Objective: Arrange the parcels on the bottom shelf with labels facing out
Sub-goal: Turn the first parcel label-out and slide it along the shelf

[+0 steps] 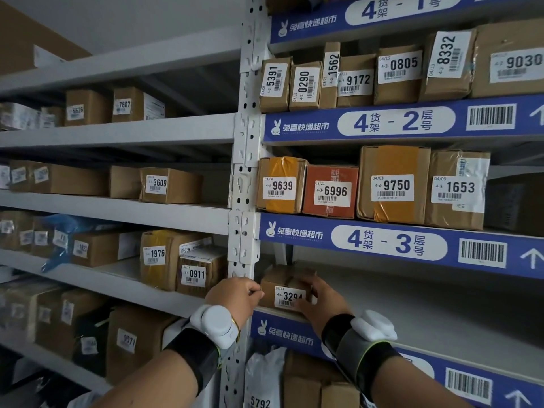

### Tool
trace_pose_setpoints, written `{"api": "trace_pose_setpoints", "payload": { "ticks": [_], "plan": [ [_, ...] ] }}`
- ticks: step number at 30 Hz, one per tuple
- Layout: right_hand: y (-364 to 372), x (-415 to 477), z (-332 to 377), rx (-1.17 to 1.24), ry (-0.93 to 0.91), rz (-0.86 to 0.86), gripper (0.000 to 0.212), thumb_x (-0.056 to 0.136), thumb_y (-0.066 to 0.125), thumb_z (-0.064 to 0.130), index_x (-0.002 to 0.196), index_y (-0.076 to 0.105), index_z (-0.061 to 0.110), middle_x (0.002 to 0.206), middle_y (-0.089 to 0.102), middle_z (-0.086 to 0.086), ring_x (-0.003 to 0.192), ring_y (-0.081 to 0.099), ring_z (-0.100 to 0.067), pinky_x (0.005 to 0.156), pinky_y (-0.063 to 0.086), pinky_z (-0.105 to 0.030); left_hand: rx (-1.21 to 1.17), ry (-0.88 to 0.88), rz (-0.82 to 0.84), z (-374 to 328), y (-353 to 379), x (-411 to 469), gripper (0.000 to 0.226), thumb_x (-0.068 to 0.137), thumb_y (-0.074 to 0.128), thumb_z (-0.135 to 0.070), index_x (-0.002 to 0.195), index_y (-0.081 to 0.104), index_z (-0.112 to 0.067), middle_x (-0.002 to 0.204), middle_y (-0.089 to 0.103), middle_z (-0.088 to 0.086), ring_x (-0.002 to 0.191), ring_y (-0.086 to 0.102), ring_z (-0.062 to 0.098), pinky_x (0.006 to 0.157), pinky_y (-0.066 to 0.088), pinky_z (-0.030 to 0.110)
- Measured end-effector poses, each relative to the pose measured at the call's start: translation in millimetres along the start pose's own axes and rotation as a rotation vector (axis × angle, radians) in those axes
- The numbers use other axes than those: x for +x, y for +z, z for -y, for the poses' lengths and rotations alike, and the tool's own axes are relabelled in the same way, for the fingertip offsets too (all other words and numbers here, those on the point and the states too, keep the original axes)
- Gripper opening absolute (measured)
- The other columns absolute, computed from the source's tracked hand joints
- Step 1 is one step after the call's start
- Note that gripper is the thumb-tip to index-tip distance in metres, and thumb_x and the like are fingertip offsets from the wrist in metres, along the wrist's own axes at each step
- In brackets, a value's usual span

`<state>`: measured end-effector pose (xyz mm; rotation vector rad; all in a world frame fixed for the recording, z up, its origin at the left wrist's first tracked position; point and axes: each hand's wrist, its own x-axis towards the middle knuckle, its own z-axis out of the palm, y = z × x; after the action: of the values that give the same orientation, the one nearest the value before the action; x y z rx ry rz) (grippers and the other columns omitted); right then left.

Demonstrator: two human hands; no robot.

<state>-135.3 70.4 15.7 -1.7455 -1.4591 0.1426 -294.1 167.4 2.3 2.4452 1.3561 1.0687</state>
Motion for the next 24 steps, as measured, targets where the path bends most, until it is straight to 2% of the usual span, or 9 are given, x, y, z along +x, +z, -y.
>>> {"api": "trace_pose_setpoints", "payload": {
  "ticks": [2,5,7,9,13,17,20,22,24],
  "plan": [
    [-0.6,-1.8,-0.3,0.003,0.003,-0.004,0.041,0.085,0.055,0.021,0.124,0.047,0.031,0.120,0.063,-0.005,0.107,0.059,-0.025,0.087,0.048,-0.030,0.017,-0.009,-0.011,-1.8,0.9,-2.5,0.025,0.086,0.055,-0.043,0.100,0.069,-0.028,0.088,0.073,-0.007,0.067,0.064,0.009,0.065,0.051,0.021],
    [-3.1,-4.0,-0.4,-0.013,-0.002,-0.025,0.042,0.085,0.055,0.020,0.125,0.045,0.030,0.120,0.063,-0.005,0.106,0.059,-0.026,0.078,0.043,-0.024,-0.002,-0.021,-0.039,-5.2,2.7,-7.0,0.027,0.086,0.054,-0.044,0.108,0.064,-0.031,0.090,0.073,-0.008,0.061,0.063,0.005,0.058,0.047,0.017],
    [-6.2,-4.9,0.2,-0.016,-0.020,-0.034,0.042,0.086,0.053,0.018,0.125,0.045,0.029,0.121,0.061,-0.005,0.106,0.058,-0.026,0.077,0.040,-0.023,-0.032,-0.034,-0.071,-8.6,0.4,-9.1,0.035,0.086,0.055,-0.044,0.118,0.059,-0.031,0.103,0.072,-0.006,0.071,0.065,0.007,0.066,0.049,0.018],
    [-10.2,-6.5,-0.6,-0.023,-0.032,-0.043,0.041,0.086,0.051,0.018,0.125,0.045,0.028,0.124,0.059,-0.006,0.109,0.056,-0.026,0.083,0.043,-0.026,-0.051,-0.016,-0.109,-13.6,-3.1,-10.6,0.042,0.086,0.055,-0.044,0.126,0.052,-0.030,0.107,0.071,-0.003,0.083,0.066,0.013,0.074,0.051,0.023],
    [-18.5,-12.3,-8.6,-0.031,-0.033,-0.055,0.048,0.086,0.055,0.024,0.131,0.040,0.024,0.143,0.043,-0.009,0.130,0.039,-0.026,0.106,0.036,-0.036,-0.096,0.055,-0.124,-35.5,-3.3,-17.6,0.048,0.086,0.054,-0.046,0.131,0.046,-0.032,0.074,0.069,-0.004,0.068,0.063,0.007,0.068,0.055,0.028],
    [-34.6,-18.5,-21.8,-0.068,-0.025,-0.072,0.057,0.085,0.057,0.032,0.137,0.034,0.023,0.152,0.027,-0.006,0.140,0.024,-0.022,0.111,0.025,-0.032,-0.220,0.097,-0.127,-62.9,8.6,-22.7,0.041,0.084,0.057,-0.043,0.124,0.052,-0.035,0.081,0.066,-0.012,0.072,0.059,0.003,0.065,0.047,0.017],
    [-47.3,-21.8,-32.4,-0.092,-0.013,-0.089,0.063,0.085,0.056,0.037,0.140,0.029,0.022,0.154,0.022,-0.006,0.141,0.021,-0.021,0.112,0.023,-0.031,-0.307,0.123,-0.092,-81.3,16.8,-24.6,0.034,0.086,0.057,-0.034,0.119,0.057,-0.033,0.084,0.064,-0.019,0.080,0.060,0.001,0.073,0.048,0.018],
    [-58.1,-26.2,-40.1,-0.102,-0.003,-0.106,0.063,0.085,0.057,0.038,0.140,0.029,0.022,0.154,0.022,-0.006,0.141,0.021,-0.020,0.112,0.023,-0.032,-0.378,0.136,-0.071,-95.0,22.9,-24.8,0.032,0.085,0.059,-0.029,0.117,0.059,-0.032,0.095,0.066,-0.017,0.085,0.060,-0.001,0.080,0.049,0.021],
    [-68.7,-29.6,-48.1,-0.108,0.011,-0.127,0.063,0.085,0.057,0.038,0.140,0.030,0.023,0.154,0.022,-0.005,0.141,0.020,-0.020,0.113,0.023,-0.032,-0.416,0.170,-0.043,-108.3,29.2,-26.4,0.033,0.084,0.060,-0.028,0.117,0.058,-0.033,0.110,0.061,-0.014,0.084,0.057,-0.007,0.077,0.046,0.012]
  ]
}}
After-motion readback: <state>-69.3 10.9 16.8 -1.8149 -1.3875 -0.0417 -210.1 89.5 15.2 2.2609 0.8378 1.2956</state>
